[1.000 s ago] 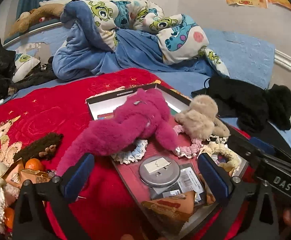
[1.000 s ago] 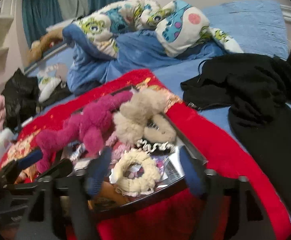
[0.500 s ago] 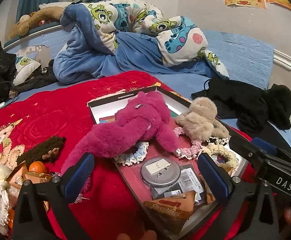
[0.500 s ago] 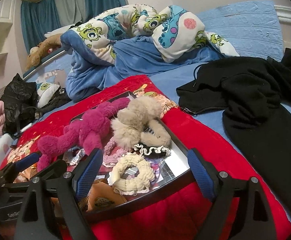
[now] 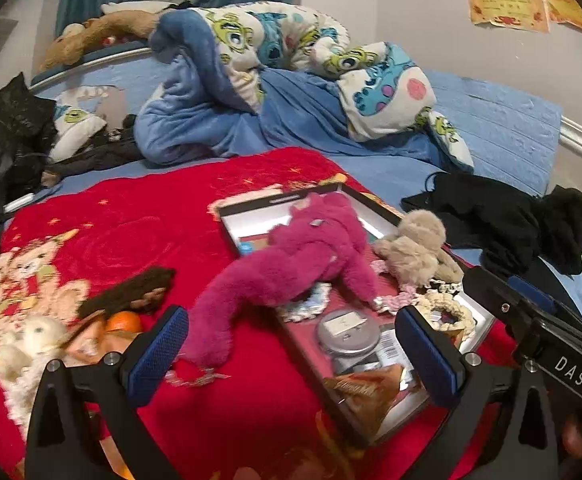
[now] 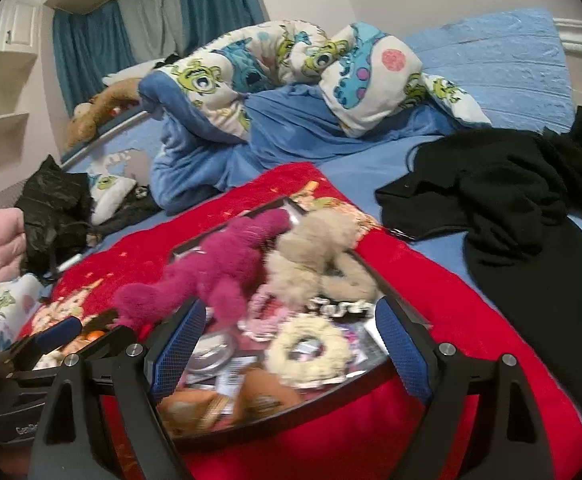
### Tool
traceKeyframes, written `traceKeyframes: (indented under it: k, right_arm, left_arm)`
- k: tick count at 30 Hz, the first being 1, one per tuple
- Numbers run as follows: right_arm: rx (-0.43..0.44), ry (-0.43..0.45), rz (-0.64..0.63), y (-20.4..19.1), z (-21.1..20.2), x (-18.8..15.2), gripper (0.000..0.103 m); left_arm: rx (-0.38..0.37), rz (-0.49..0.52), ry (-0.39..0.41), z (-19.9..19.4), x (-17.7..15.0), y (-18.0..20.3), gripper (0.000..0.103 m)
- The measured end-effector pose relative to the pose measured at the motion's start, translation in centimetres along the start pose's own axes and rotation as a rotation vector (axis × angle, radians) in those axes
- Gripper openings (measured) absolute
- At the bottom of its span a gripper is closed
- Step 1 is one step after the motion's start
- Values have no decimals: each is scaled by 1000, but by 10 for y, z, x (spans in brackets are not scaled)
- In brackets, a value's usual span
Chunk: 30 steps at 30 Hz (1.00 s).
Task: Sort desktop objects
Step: 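Move both grippers back from the box toward the loose items on the blanket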
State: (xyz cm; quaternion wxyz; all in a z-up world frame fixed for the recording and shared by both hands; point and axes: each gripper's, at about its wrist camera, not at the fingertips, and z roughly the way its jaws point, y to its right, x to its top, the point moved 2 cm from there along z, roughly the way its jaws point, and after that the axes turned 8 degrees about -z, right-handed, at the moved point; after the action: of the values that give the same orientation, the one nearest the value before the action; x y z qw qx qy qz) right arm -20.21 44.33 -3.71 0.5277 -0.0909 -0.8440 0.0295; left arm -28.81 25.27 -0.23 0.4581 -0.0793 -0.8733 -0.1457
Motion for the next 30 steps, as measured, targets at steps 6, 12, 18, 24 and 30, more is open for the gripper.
traceKeyframes:
  k: [6,12,18,24,30]
  right_arm:
    - [82,20,-38,-41,-13,5,94]
    - [180,52,-115,-104,-34,13,100]
    - [255,51,-142,-155,-43,13,103]
    - [315,31,-151,-195,-40,4,103]
    - [358,1,-194,-233,-37,-10,103]
  left_arm:
    - [108,6,1,-34,0,-44,103]
    - [214,4,21,-69,-6,-104,103]
    - [285,-55,31,-107,-18,-159,103]
    - [338,-105,59,-147,-36,-201,103]
    - [330,-167,68,-166,-48,-224,103]
